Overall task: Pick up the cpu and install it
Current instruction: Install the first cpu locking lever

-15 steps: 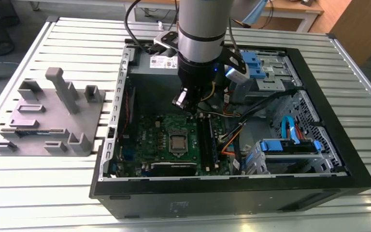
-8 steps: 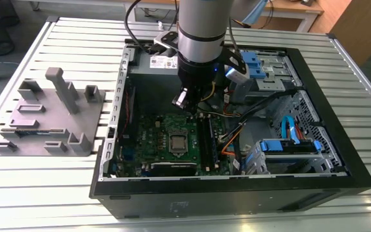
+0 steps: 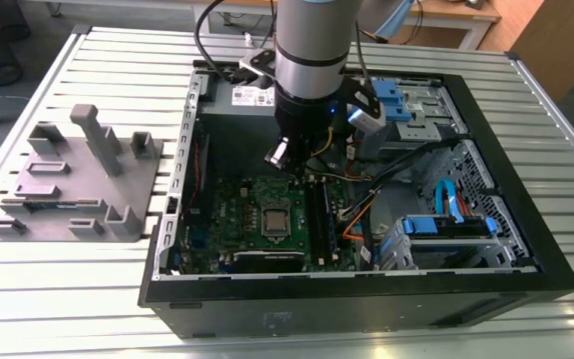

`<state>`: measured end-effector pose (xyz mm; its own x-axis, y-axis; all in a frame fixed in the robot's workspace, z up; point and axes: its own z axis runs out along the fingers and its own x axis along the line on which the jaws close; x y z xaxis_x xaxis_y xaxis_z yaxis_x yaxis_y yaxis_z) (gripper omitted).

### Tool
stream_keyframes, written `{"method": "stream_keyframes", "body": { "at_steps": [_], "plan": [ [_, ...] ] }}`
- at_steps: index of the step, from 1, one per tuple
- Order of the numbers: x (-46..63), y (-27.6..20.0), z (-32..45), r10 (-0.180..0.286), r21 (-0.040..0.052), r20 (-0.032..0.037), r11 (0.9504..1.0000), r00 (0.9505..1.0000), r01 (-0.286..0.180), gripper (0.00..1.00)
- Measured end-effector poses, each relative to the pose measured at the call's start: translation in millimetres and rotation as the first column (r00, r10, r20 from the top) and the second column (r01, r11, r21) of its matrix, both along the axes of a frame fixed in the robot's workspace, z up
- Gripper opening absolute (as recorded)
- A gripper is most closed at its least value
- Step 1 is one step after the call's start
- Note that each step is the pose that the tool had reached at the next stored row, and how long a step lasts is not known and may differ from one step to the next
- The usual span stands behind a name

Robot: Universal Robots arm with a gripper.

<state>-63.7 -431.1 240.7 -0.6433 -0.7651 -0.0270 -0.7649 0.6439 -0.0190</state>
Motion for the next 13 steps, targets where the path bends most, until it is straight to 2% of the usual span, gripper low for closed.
{"method": "stream_keyframes", "body": {
  "at_steps": [13],
  "plan": [
    [-2.3,-2.9,-1.9,-0.043,-0.0018,0.0012,0.9991,0.9991,0.043,0.11]
  ]
}}
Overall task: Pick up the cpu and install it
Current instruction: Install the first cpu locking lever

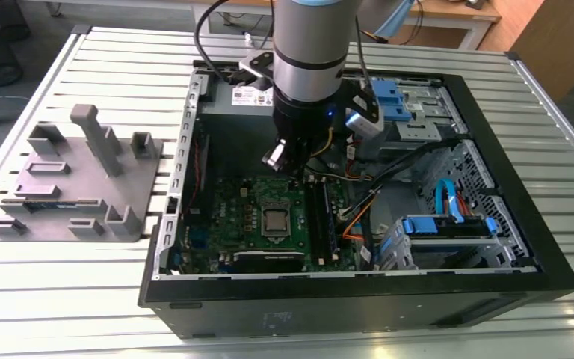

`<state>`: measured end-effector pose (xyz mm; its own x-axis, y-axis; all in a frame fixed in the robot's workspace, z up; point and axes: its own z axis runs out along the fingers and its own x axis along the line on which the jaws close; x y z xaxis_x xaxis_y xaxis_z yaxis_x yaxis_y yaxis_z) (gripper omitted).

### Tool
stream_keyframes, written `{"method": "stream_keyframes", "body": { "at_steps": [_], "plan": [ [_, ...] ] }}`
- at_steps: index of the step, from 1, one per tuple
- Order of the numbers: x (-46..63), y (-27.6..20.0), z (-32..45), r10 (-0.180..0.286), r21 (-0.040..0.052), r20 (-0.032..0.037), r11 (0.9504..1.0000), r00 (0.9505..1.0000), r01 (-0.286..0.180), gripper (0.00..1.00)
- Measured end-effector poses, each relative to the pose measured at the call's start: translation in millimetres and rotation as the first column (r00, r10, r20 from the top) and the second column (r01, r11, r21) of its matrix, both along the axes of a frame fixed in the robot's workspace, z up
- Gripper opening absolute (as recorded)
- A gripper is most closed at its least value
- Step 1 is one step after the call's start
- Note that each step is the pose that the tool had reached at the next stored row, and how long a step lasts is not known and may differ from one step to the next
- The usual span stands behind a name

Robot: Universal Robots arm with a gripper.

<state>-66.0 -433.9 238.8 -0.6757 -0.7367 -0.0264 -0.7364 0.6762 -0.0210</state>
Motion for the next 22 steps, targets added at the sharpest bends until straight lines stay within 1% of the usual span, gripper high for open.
{"method": "stream_keyframes", "body": {
  "at_steps": [9,16,19,22],
  "plan": [
    [-1.0,-4.2,-1.4,-0.028,0.0,0.0,0.9996,0.9996,0.028,0.11],
    [-1.4,-6.3,-2.1,-0.049,-0.0012,0.0,0.9988,0.9988,0.049,0.11],
    [-1.4,-7.0,-2.5,-0.062,-0.0015,0.0001,0.9981,0.9981,0.062,0.11],
    [-1.4,-7.2,-3.0,-0.084,-0.0027,0.0001,0.9965,0.9965,0.084,0.11]
  ]
}}
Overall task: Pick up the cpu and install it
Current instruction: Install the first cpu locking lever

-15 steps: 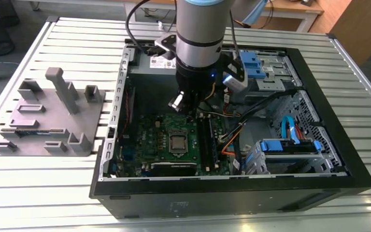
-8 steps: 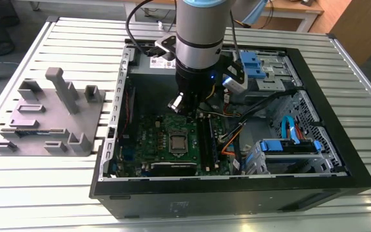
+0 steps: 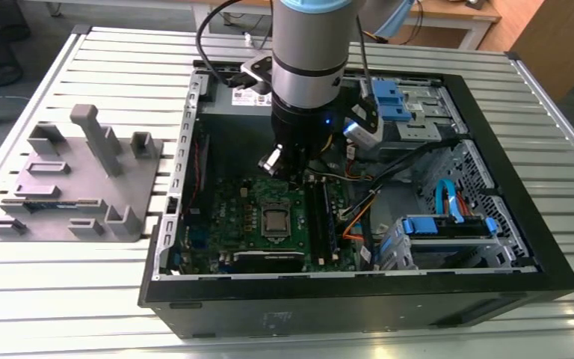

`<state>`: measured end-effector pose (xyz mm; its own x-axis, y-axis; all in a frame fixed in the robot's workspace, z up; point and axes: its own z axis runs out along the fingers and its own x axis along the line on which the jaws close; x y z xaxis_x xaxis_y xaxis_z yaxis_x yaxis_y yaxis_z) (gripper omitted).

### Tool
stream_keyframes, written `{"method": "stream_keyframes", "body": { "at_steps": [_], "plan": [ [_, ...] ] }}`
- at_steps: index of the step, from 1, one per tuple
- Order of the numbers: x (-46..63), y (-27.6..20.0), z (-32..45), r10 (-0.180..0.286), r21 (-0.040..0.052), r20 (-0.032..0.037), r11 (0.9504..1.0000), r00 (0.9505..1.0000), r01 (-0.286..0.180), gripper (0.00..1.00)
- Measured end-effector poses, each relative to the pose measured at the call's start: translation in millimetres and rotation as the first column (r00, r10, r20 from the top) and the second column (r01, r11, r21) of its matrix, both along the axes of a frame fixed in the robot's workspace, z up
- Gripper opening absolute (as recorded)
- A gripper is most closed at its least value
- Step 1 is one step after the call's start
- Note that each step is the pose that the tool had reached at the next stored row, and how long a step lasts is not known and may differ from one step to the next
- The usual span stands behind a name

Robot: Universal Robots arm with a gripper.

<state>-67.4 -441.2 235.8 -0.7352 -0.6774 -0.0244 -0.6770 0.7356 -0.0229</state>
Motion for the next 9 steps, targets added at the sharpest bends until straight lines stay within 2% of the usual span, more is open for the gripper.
{"method": "stream_keyframes", "body": {
  "at_steps": [6,9],
  "plan": [
    [-0.1,-0.4,-1.0,-0.054,-0.0005,0.0001,0.9985,0.9985,0.054,0.11],
    [0.0,-0.6,-1.1,-0.065,-0.0009,0.0,0.9979,0.9979,0.065,0.11]
  ]
}}
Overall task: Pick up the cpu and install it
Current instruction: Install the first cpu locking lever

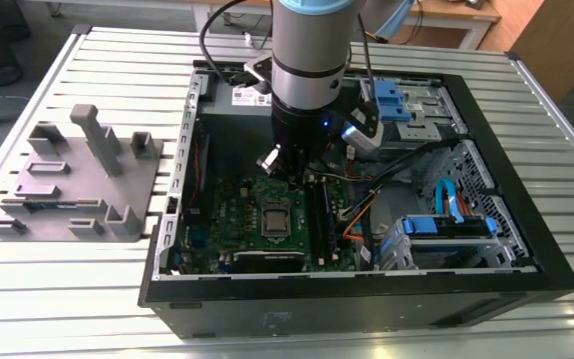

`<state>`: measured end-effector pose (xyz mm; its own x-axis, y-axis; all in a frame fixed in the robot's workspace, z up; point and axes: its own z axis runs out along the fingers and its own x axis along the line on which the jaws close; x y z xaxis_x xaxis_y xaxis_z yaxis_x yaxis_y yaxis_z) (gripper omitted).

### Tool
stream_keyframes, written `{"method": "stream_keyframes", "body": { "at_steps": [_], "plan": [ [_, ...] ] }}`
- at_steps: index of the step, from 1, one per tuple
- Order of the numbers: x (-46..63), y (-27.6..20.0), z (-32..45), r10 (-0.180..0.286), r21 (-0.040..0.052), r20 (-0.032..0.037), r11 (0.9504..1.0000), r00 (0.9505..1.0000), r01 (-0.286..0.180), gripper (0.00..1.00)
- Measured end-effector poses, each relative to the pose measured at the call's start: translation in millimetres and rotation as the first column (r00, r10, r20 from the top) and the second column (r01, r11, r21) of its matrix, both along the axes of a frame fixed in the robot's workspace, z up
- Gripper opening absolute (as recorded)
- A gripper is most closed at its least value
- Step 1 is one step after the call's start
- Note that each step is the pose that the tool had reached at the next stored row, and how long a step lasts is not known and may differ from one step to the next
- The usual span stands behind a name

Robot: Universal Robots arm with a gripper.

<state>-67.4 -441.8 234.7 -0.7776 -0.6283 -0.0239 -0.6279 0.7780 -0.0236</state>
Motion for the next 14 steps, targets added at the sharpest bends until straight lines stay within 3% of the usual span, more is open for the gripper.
{"method": "stream_keyframes", "body": {
  "at_steps": [14],
  "plan": [
    [0.0,-5.4,-1.4,-0.043,-0.0126,0.0004,0.999,0.9991,0.043,0.11]
  ]
}}
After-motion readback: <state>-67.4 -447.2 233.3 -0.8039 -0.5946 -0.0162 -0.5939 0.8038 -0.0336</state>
